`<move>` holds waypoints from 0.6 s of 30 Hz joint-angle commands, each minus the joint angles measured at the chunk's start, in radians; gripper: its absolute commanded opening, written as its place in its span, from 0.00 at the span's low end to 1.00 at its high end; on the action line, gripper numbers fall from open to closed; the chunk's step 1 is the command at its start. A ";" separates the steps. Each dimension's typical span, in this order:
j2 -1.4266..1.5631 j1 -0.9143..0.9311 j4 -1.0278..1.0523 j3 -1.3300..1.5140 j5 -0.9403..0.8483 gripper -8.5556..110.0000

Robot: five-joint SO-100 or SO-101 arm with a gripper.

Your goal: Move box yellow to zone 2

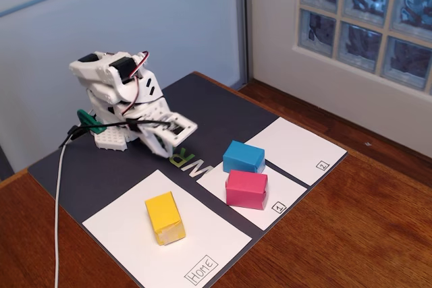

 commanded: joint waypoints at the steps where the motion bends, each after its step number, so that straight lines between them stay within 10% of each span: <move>1: 0.041 0.025 0.057 0.000 0.003 0.07; 18: 0.011 0.017 0.046 -0.035 0.025 0.07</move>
